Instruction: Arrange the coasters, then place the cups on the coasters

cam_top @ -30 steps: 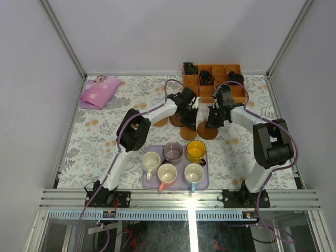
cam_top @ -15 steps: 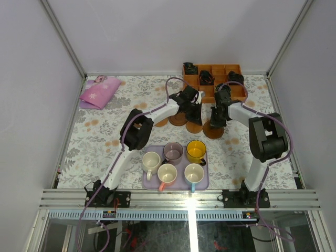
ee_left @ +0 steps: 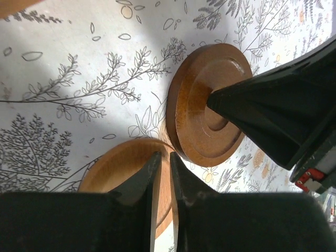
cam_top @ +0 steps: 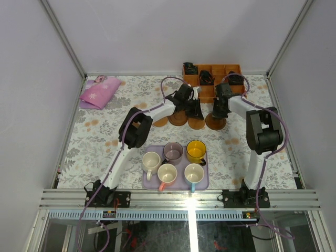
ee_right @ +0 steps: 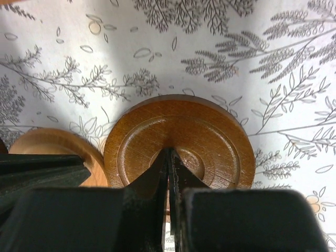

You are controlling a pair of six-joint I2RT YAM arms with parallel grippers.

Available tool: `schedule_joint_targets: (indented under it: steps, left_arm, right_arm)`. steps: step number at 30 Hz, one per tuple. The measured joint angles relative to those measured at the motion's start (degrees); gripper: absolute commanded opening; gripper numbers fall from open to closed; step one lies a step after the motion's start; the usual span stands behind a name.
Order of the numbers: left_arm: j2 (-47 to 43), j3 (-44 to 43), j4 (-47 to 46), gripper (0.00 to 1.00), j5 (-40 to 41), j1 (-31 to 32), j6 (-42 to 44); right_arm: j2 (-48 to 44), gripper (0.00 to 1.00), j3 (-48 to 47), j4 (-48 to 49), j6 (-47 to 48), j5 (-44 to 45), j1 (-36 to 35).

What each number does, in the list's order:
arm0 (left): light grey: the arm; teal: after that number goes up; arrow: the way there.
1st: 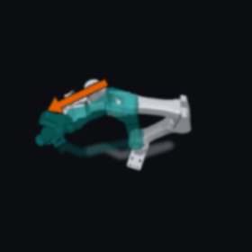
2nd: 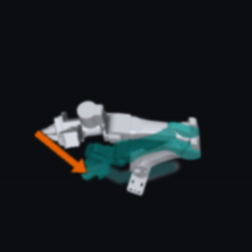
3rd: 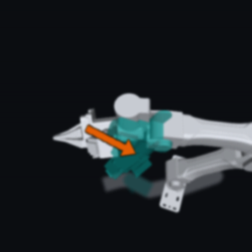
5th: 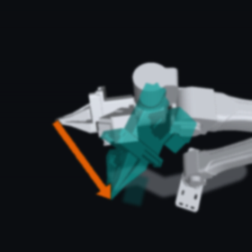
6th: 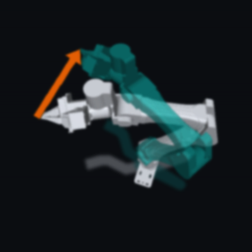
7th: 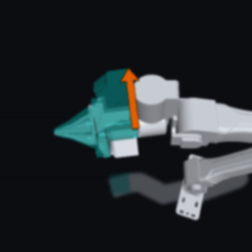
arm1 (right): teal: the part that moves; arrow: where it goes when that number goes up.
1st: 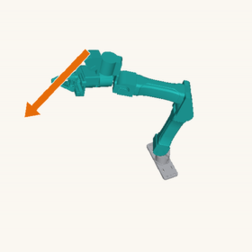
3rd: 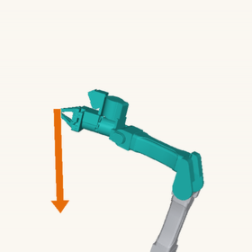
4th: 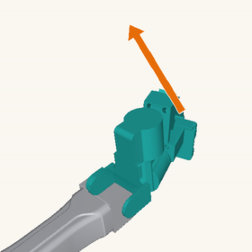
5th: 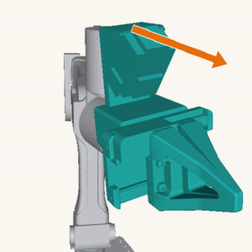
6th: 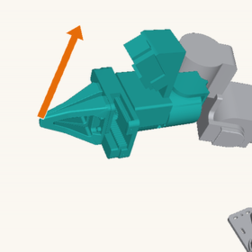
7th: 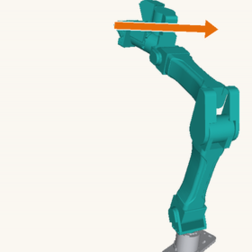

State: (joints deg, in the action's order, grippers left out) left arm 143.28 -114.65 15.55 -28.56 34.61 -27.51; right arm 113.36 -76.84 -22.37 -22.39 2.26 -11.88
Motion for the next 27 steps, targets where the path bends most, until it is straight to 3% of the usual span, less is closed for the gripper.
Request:
schedule_joint_targets:
  steps: [13, 21, 27]
  left_arm:
    - [-4.90, 8.09, -8.22, 0.21, -1.57, -2.14, -1.86]
    - [-18.82, 17.03, -8.04, 0.18, 7.58, -2.60, 1.09]
    - [-20.04, 17.64, -4.90, 0.12, 16.09, -3.17, 3.48]
  right_arm:
    - [-2.27, 0.00, 0.57, 1.75, 1.95, 0.48, 0.00]
    - [-9.68, 0.00, 2.14, 2.67, 3.28, -3.08, -1.53]
    - [-8.61, 0.00, 2.14, 2.95, 4.04, -6.73, -4.94]
